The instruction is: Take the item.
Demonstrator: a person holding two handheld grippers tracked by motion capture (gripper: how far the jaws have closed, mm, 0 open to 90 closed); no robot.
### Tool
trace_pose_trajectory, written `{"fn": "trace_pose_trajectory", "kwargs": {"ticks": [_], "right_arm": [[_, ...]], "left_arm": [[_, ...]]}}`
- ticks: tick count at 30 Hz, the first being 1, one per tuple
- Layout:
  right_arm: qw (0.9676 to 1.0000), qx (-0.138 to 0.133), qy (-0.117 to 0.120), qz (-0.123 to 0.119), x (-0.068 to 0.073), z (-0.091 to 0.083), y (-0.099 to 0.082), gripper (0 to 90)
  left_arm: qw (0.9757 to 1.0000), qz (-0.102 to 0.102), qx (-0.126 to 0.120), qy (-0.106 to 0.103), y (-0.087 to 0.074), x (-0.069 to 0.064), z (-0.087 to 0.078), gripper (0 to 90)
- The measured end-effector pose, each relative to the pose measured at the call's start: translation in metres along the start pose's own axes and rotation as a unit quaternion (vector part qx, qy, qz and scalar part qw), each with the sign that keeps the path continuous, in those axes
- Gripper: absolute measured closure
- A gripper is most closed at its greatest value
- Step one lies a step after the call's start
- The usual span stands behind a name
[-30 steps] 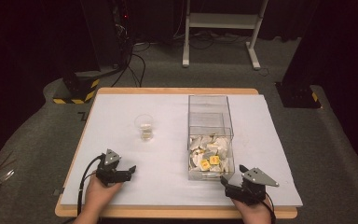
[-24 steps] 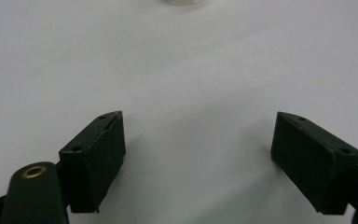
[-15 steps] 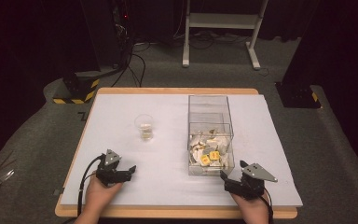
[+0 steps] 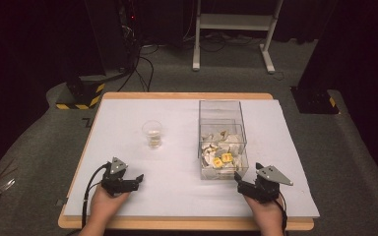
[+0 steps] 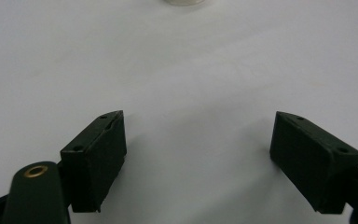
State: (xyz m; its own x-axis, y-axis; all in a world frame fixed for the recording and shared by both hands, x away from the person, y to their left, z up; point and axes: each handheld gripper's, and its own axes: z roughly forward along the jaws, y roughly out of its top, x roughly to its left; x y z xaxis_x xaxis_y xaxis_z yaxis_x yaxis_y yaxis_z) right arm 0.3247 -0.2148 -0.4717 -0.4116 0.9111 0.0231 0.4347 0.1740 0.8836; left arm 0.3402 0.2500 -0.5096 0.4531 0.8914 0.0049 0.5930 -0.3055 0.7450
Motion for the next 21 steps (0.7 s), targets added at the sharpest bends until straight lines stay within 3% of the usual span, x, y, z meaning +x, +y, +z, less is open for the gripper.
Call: {"fn": "trace_pose_trajectory", "kwargs": {"ticks": [21], "right_arm": [[1.0000,-0.006,0.003,0.001,-0.008,0.026,0.015,15.4]], "left_arm": [[1.0000,0.001,-0.003,0.005,-0.001,0.000,-0.001,20.4]]}}
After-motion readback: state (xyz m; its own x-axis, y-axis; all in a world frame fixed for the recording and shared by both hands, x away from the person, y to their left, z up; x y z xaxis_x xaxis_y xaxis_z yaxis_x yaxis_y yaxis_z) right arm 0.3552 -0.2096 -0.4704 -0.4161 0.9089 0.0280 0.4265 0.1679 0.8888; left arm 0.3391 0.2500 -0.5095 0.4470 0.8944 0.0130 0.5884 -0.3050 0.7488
